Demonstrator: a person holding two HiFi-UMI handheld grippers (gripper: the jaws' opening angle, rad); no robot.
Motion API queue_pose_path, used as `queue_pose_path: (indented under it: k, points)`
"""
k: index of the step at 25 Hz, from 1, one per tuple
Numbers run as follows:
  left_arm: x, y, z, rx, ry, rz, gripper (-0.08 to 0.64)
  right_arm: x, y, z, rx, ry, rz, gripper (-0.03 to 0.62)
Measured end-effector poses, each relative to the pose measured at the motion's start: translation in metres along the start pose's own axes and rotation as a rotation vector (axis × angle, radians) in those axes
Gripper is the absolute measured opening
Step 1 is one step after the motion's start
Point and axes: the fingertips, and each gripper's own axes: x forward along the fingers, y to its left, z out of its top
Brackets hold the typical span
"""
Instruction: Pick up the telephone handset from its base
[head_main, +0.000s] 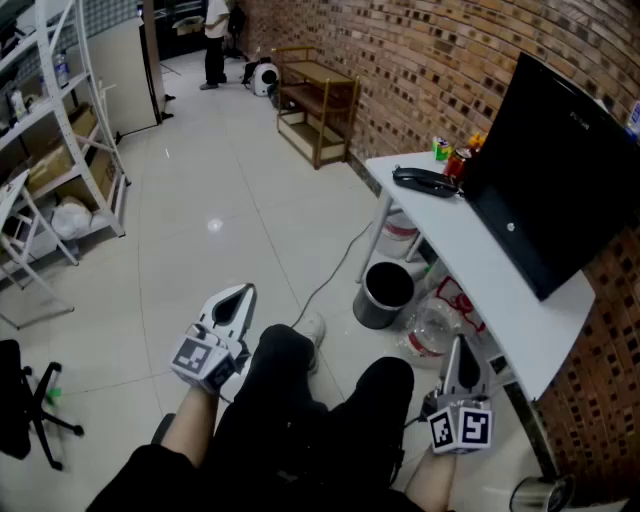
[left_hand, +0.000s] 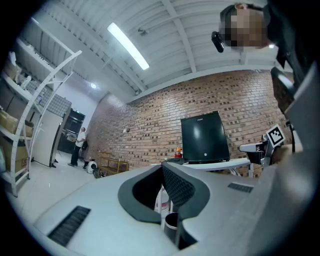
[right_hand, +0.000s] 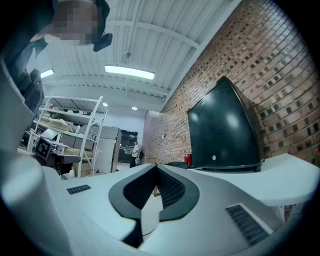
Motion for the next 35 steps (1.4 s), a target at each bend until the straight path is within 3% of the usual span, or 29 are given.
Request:
queue_pose_path:
  k: [11,21,35]
  points:
    - [0.069,-0.004,0.009,0.013,0.01,-0.091,0.0,0.055,-0.005,0.016,0.02,-0.022,0.031,0.009]
    - [0.106,0.0,0.003,-0.05,-0.023,-0.082,0.0,0.095,0.002,0.0,-0.004,0.016,0.074,0.011]
    - [0.207,0.022,-0.013,-0.022,-0.018,-0.123,0.0,0.176,-0.027,0.004,-0.028,-0.014,0.086,0.011]
